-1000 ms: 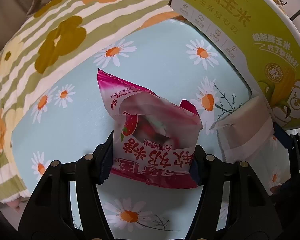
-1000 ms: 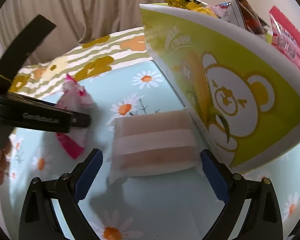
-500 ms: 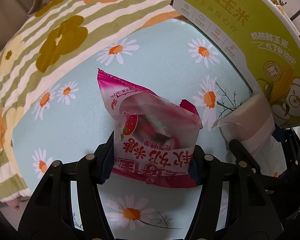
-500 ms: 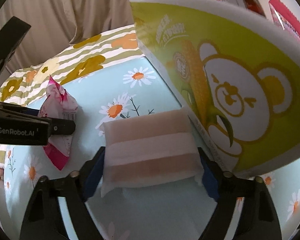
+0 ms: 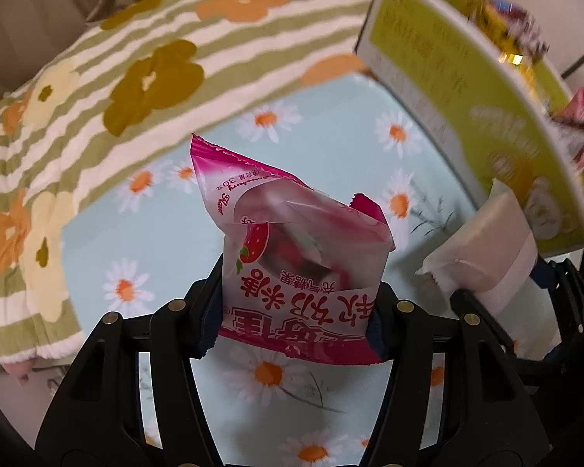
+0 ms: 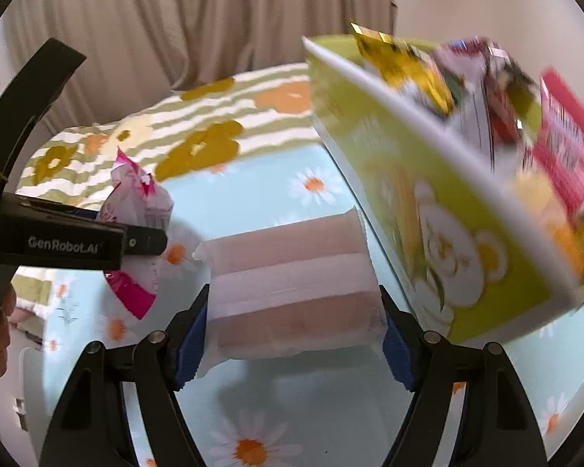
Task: Organize snacks
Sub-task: 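Carry the candy bag and white pad into the box and open both tools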
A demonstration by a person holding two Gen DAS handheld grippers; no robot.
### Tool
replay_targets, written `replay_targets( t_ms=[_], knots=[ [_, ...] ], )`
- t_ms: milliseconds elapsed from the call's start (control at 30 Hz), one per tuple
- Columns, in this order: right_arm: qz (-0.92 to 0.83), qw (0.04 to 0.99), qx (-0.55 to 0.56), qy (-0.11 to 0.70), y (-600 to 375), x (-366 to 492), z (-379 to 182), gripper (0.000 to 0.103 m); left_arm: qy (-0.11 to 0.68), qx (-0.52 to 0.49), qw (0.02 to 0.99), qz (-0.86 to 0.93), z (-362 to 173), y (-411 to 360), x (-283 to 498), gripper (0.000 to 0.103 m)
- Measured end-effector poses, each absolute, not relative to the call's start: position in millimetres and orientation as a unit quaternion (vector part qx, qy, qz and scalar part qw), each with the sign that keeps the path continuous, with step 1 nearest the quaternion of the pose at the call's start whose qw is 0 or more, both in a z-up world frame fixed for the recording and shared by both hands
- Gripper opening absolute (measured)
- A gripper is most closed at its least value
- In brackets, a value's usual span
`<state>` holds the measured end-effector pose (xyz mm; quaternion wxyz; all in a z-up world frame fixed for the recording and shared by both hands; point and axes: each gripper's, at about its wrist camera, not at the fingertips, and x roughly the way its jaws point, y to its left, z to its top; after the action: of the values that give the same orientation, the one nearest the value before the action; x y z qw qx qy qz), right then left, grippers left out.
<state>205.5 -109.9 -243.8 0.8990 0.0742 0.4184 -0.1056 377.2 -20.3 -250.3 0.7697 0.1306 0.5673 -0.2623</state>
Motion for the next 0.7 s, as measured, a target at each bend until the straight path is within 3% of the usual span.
replay_targets(
  t_ms=[367, 700],
  knots=[
    [-0.040, 0.931, 0.066, 0.356, -114.8, 192.2, -141.9, 0.073, 0.523, 0.094, 0.814, -0.235, -160.8, 5.0, 366.7, 0.055],
    [-0.006, 0.940, 0.080, 0.332, -197.9, 176.3, -79.6, 0.073, 0.483, 0.043, 0.840, -0.242, -92.0, -55.0, 333.5, 0.055]
  ],
)
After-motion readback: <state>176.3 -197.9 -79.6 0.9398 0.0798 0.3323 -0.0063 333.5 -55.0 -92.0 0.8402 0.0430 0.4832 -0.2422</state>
